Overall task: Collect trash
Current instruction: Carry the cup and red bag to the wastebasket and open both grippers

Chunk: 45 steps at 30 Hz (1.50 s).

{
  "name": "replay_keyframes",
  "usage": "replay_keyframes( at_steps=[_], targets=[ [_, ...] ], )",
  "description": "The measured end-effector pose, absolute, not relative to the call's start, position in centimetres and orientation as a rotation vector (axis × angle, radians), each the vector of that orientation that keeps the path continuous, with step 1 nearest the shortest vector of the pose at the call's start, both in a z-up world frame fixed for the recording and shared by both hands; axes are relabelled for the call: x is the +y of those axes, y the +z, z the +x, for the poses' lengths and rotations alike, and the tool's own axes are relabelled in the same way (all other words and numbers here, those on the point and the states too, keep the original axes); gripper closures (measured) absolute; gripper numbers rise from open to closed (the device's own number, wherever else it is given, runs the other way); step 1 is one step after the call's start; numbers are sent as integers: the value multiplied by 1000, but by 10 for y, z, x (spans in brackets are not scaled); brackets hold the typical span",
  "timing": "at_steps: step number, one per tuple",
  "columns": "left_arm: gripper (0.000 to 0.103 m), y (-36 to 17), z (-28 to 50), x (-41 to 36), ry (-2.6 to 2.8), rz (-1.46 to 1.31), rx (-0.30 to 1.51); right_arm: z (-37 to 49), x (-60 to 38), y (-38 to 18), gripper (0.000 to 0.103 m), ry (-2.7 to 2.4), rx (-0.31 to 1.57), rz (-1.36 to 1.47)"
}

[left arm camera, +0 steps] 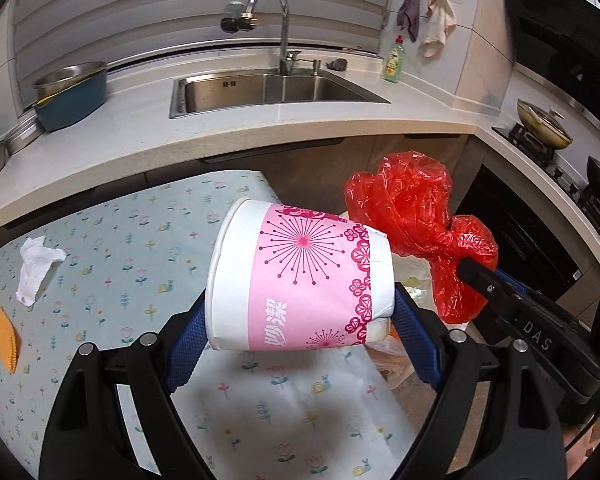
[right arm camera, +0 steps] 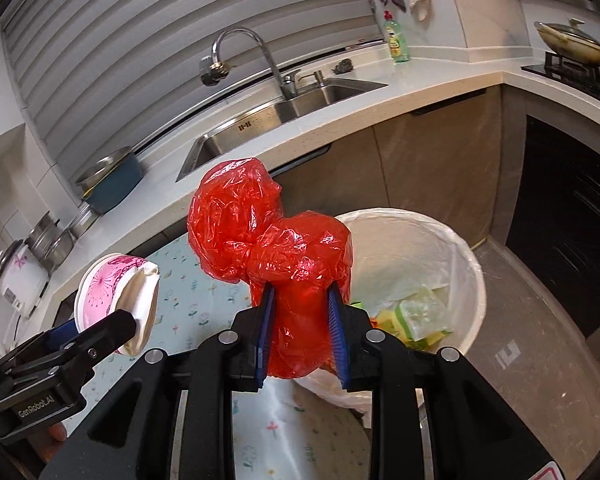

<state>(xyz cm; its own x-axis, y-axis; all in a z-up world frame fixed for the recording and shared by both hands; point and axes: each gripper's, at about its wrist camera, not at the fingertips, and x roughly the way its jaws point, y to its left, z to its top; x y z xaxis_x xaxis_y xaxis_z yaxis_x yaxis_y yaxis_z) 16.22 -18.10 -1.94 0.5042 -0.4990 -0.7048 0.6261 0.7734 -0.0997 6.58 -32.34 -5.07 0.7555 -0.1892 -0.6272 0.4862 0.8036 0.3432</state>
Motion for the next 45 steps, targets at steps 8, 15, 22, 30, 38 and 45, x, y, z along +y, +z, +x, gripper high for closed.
replay_keyframes(
  at_steps=[8, 15, 22, 30, 38, 45],
  targets=[
    [21, -36, 146, -251, -806, 263, 810, 33, -368, -63, 79, -484, 604, 550],
    [18, -37, 150, -289, -868, 261, 797, 22, -394, -71, 79, -535, 601, 581],
    [12, -36, 163, -279, -795, 223, 785, 27, -400, -79, 78, -533, 610, 584],
    [12, -39, 176, -254, -714, 186, 788, 45, -392, -85, 75, -491, 629, 567],
    [12, -38, 179, -241, -674, 205, 759, 63, -379, -85, 50, -476, 632, 543],
    [12, -36, 180, -224, -638, 200, 752, 70, -364, -77, 49, -448, 628, 531]
  ],
)
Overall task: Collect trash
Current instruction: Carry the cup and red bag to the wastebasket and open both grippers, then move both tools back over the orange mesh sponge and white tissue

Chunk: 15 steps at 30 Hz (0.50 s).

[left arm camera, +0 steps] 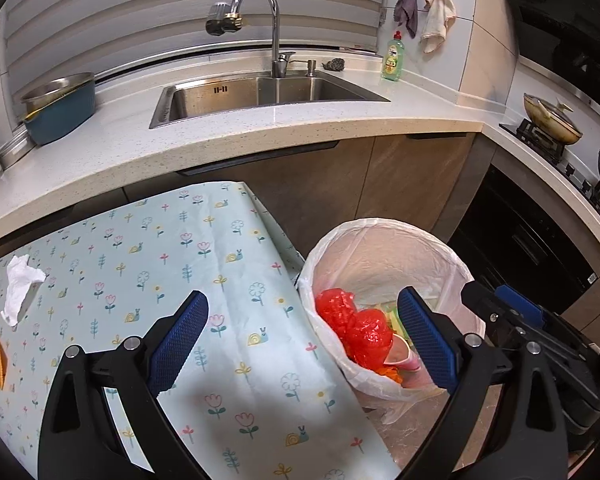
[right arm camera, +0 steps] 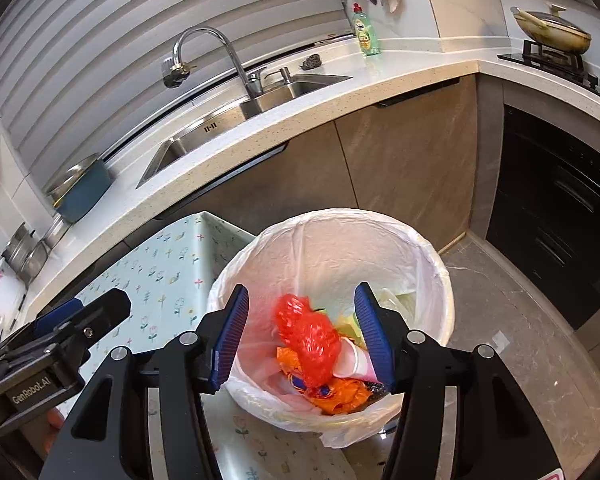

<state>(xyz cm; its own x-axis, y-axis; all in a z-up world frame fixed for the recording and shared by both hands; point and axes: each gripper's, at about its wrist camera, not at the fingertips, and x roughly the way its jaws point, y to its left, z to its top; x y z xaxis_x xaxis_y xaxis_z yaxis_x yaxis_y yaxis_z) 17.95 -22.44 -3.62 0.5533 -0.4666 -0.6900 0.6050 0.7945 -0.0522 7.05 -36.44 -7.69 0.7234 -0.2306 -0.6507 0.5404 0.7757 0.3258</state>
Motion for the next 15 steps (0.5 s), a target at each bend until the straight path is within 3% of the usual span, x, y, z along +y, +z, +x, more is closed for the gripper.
replay_keyframes(
  at_steps=[15],
  targets=[
    [12, -20, 176, -153, -528, 147, 731, 84, -292, -54, 47, -337, 642, 467]
  ],
)
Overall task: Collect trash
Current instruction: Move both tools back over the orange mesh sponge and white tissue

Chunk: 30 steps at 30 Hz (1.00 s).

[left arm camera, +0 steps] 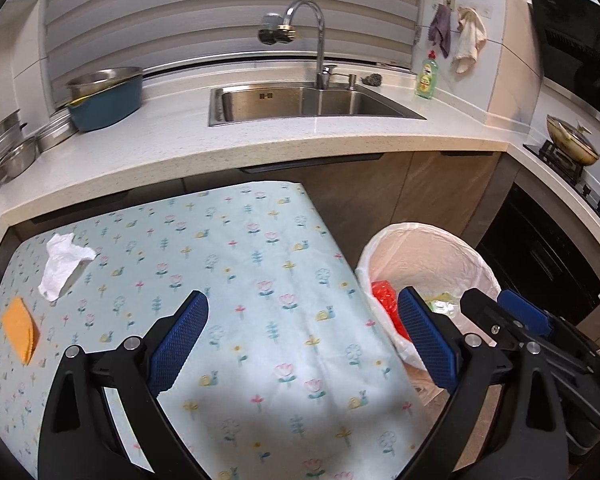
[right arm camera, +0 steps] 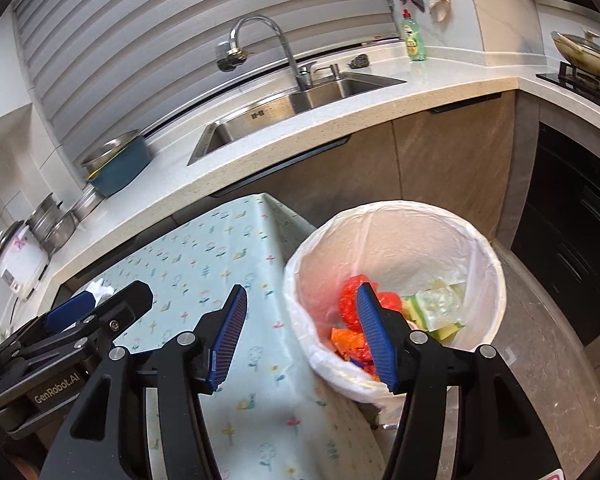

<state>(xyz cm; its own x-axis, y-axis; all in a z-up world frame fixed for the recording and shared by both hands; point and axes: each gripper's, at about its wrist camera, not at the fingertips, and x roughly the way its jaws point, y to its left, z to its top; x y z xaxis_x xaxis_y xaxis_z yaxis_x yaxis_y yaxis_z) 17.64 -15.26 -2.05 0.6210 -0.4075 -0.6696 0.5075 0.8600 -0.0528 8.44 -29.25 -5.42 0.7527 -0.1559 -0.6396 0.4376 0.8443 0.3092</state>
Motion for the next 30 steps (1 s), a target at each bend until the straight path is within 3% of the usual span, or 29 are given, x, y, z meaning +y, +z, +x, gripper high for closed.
replay_keyframes(
  at_steps=[30],
  targets=[
    [12, -44, 246, 129, -26, -55, 780, 204, -69, -57, 47, -16, 741, 288]
  ],
)
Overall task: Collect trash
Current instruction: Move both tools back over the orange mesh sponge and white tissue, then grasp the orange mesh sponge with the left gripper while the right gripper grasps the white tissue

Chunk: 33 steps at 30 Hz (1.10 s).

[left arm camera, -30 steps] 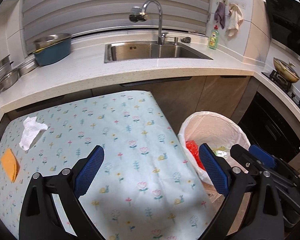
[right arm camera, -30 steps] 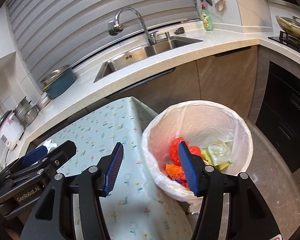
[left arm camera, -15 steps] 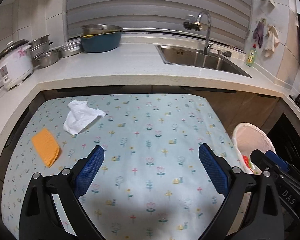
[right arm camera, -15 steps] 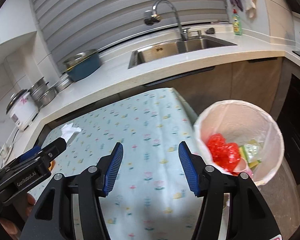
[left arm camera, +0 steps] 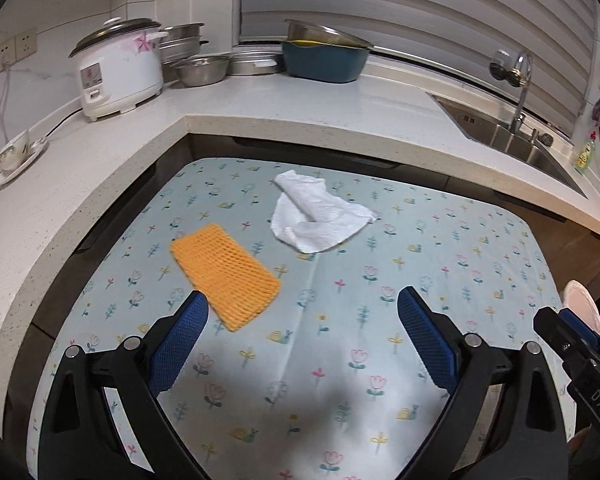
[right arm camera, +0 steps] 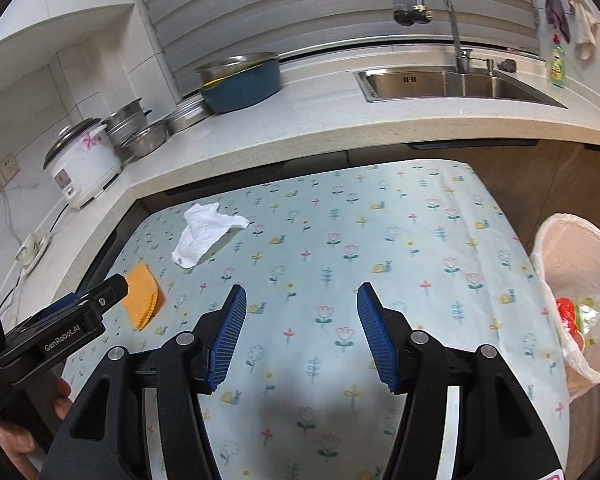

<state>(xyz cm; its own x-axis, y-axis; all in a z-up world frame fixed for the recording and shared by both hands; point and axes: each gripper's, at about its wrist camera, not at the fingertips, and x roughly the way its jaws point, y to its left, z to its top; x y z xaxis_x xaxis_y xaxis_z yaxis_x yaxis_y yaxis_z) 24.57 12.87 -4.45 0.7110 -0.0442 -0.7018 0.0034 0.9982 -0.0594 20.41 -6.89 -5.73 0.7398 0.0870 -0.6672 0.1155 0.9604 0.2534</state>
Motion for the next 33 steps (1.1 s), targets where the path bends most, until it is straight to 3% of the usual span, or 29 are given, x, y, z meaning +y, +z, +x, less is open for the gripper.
replay_keyframes(
  at_steps=[22, 24, 27, 33],
  targets=[
    [15, -118, 334, 218, 97, -224, 968, 352, 41, -101, 47, 125, 830, 199],
    [25, -123, 340, 216, 83, -220, 982, 364, 45, -106, 47, 131, 838, 192],
    [50, -133, 350, 215, 46, -238, 1017, 381, 51, -113, 47, 146, 850, 195],
    [86, -130, 356, 209, 0, -237, 983, 406, 63, -128, 47, 147, 874, 164]
  ],
)
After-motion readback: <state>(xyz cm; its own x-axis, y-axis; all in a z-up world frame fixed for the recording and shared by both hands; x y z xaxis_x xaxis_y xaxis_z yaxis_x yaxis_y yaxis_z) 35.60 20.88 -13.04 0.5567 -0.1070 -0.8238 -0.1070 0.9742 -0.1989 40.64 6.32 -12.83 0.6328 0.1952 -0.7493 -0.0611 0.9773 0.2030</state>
